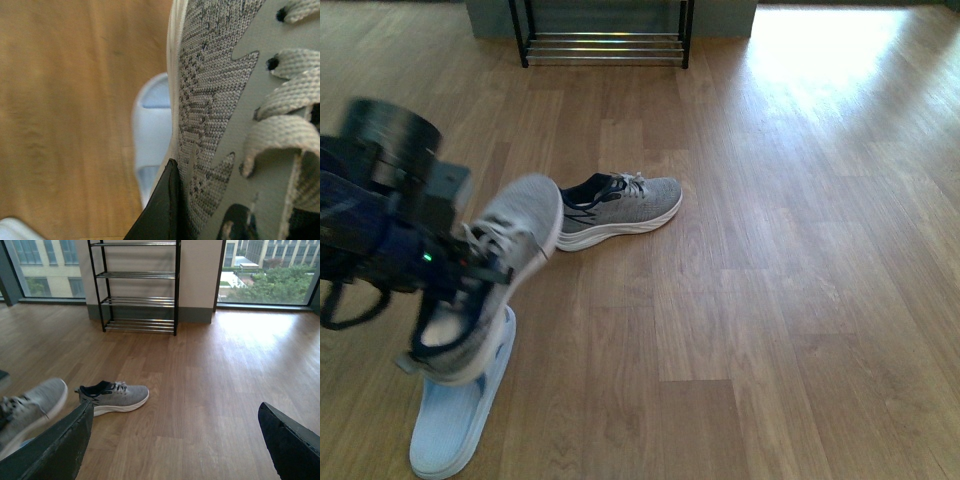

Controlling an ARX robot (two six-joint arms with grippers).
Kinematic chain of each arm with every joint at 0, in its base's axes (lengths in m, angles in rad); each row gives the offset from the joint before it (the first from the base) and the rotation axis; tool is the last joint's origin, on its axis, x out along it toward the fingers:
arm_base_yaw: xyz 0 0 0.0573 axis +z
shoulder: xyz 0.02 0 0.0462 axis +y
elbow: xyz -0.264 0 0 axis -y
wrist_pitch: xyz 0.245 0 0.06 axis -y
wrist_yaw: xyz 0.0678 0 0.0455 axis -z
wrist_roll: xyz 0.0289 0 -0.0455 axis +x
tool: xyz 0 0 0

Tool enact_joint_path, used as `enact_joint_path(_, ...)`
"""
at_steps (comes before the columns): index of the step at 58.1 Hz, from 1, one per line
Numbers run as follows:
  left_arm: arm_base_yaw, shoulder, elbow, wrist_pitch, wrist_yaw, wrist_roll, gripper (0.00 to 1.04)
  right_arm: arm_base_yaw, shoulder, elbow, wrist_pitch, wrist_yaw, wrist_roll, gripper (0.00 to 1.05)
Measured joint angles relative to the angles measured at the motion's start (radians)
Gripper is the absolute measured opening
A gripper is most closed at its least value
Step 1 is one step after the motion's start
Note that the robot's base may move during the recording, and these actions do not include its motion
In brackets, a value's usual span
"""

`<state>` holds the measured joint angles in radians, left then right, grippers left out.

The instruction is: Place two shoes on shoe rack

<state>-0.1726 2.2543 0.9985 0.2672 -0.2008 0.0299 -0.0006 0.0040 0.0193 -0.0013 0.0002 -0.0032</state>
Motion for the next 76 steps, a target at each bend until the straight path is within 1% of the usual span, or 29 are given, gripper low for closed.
enact_joint_path(4,0.013,-0.14,-0.1,0.025,-0.054,-0.001,0.02,0.0,0.0,0.0,0.0,0.0,0.0,0.95)
enact_joint_path(5,0.016,-0.204,-0.149,0.037,-0.083,0.0,0.02,0.0,0.0,0.0,0.0,0.0,0.0,0.95)
enact_joint_path(12,0.028,-0.483,-0.343,0.048,-0.202,0.002,0.02,0.0,0.0,0.0,0.0,0.0,0.0,0.95)
enact_joint_path(21,0.011,-0.851,-0.571,0.058,-0.383,0.051,0.02,0.0,0.0,0.0,0.0,0.0,0.0,0.95)
enact_joint_path(26,-0.021,-1.064,-0.659,-0.003,-0.478,0.067,0.02,0.0,0.0,0.0,0.0,0.0,0.0,0.95)
enact_joint_path(31,-0.082,-1.359,-0.752,-0.122,-0.602,0.085,0.02,0.0,0.0,0.0,0.0,0.0,0.0,0.95)
enact_joint_path(36,-0.094,-1.475,-0.772,-0.141,-0.619,0.087,0.02,0.0,0.0,0.0,0.0,0.0,0.0,0.95)
enact_joint_path(40,-0.095,-1.497,-0.771,-0.141,-0.631,0.085,0.02,0.0,0.0,0.0,0.0,0.0,0.0,0.95)
enact_joint_path(76,-0.099,-1.497,-0.772,-0.143,-0.625,0.089,0.02,0.0,0.0,0.0,0.0,0.0,0.0,0.95)
